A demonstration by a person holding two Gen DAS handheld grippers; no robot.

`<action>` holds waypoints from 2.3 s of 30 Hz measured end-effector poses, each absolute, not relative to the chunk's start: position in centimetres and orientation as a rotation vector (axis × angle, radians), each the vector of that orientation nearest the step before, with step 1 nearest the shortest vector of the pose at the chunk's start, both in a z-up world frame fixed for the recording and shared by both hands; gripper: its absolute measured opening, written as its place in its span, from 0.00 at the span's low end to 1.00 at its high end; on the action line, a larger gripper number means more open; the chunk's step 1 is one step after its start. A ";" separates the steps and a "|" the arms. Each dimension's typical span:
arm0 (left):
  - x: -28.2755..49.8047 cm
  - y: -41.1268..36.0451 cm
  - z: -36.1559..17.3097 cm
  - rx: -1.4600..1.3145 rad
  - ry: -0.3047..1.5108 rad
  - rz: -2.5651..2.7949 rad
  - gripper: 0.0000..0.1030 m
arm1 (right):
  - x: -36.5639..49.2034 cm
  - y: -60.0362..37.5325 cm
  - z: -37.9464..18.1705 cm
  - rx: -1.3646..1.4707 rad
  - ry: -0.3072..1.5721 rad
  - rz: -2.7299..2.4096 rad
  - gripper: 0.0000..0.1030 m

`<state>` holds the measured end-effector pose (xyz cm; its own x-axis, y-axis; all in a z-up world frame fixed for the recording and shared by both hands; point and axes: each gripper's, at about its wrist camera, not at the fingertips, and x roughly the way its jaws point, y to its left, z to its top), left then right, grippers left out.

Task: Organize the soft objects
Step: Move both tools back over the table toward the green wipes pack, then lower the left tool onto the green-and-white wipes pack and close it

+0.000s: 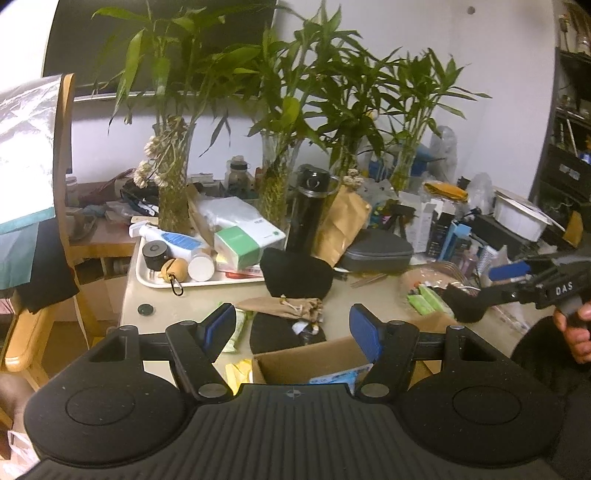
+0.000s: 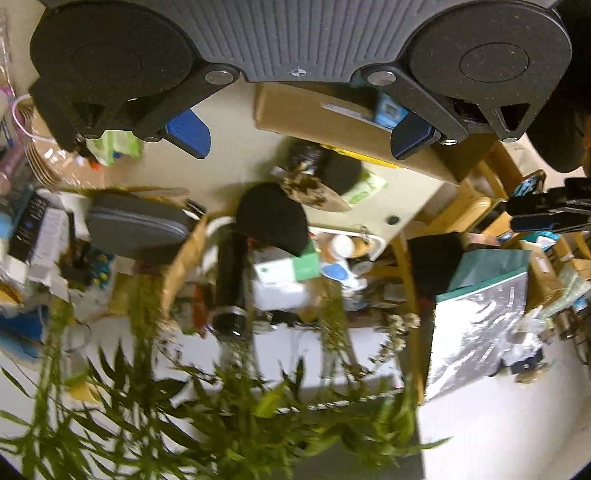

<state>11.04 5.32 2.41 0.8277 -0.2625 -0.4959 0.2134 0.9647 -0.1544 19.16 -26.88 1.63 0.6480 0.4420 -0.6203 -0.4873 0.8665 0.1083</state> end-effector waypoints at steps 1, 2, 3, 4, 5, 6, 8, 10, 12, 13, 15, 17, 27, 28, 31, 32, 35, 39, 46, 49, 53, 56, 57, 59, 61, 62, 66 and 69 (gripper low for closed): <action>11.3 5.4 2.3 -0.095 0.543 -0.251 0.65 | 19.3 -27.0 1.4 -0.073 0.691 0.520 1.00; 11.5 5.5 2.1 -0.095 0.545 -0.250 0.65 | 19.4 -27.2 1.2 -0.078 0.695 0.510 1.00; 11.7 5.5 2.0 -0.095 0.547 -0.251 0.65 | 19.6 -27.3 1.0 -0.081 0.697 0.503 1.00; 11.9 5.6 1.9 -0.093 0.550 -0.253 0.65 | 19.7 -27.4 0.9 -0.083 0.700 0.499 1.00; 12.2 5.6 1.8 -0.090 0.553 -0.253 0.65 | 19.8 -27.5 0.7 -0.082 0.704 0.497 1.00; 12.4 5.6 1.7 -0.088 0.553 -0.254 0.65 | 19.9 -27.5 0.5 -0.081 0.709 0.497 1.00; 12.7 5.7 1.6 -0.087 0.553 -0.257 0.65 | 20.1 -27.3 0.2 -0.080 0.718 0.499 1.00; 13.1 5.8 1.6 -0.087 0.553 -0.262 0.65 | 20.4 -27.1 -0.1 -0.087 0.724 0.501 1.00; 13.5 6.0 1.5 -0.081 0.553 -0.266 0.65 | 20.8 -26.9 -0.3 -0.092 0.726 0.506 1.00; 13.7 6.1 1.5 -0.076 0.553 -0.269 0.65 | 21.0 -26.8 -0.3 -0.093 0.724 0.506 1.00; 14.2 6.2 1.5 -0.067 0.550 -0.276 0.65 | 21.5 -26.6 -0.3 -0.089 0.722 0.512 1.00; 14.8 6.4 1.5 -0.059 0.551 -0.279 0.65 | 22.2 -26.5 -0.2 -0.088 0.718 0.519 1.00; 17.8 7.2 0.6 -0.053 0.567 -0.277 0.65 | 25.9 -25.6 -0.6 -0.095 0.658 0.589 1.00; 18.0 7.3 0.4 -0.056 0.570 -0.274 0.65 | 26.3 -25.5 -0.7 -0.103 0.647 0.597 1.00; 18.8 7.7 -0.4 -0.056 0.580 -0.266 0.65 | 27.5 -25.4 -1.4 -0.102 0.631 0.609 1.00; 19.1 7.8 -0.6 -0.056 0.585 -0.262 0.65 | 27.9 -25.5 -1.6 -0.092 0.632 0.611 1.00; 20.1 8.1 -1.5 -0.054 0.601 -0.253 0.65 | 29.2 -26.0 -2.4 -0.036 0.642 0.603 1.00; 21.6 8.4 -2.9 -0.032 0.621 -0.238 0.65 | 30.4 -26.5 -2.7 -0.005 0.648 0.567 1.00; 24.6 8.7 -5.4 -0.007 0.668 -0.196 0.68 | 31.5 -27.1 -3.2 0.034 0.667 0.561 1.00; 26.0 8.4 -6.7 0.019 0.689 -0.199 0.76 | 31.6 -27.0 -3.2 0.033 0.665 0.558 1.00; 28.3 8.1 -8.7 0.036 0.757 -0.232 0.76 | 31.8 -26.9 -3.4 0.040 0.679 0.557 1.00; 29.7 8.0 -10.1 0.051 0.793 -0.238 0.76 | 31.8 -27.1 -3.4 0.059 0.681 0.554 1.00; 30.1 7.9 -10.5 0.059 0.806 -0.239 0.76 | 31.8 -27.2 -3.4 0.068 0.682 0.555 1.00; 30.7 7.9 -11.4 0.075 0.829 -0.239 0.76 | 32.0 -27.4 -3.4 0.088 0.687 0.553 1.00; 31.2 7.7 -11.9 0.096 0.843 -0.245 0.76 | 32.1 -27.5 -3.4 0.093 0.691 0.547 1.00; 31.4 7.5 -12.2 0.111 0.846 -0.246 0.76 | 32.1 -27.5 -3.4 0.092 0.692 0.540 1.00; 32.1 6.8 -13.3 0.160 0.872 -0.258 0.76 | 32.2 -27.6 -3.3 0.108 0.696 0.528 1.00; 32.7 6.4 -14.0 0.179 0.876 -0.277 0.76 | 32.2 -27.5 -3.3 0.122 0.704 0.531 1.00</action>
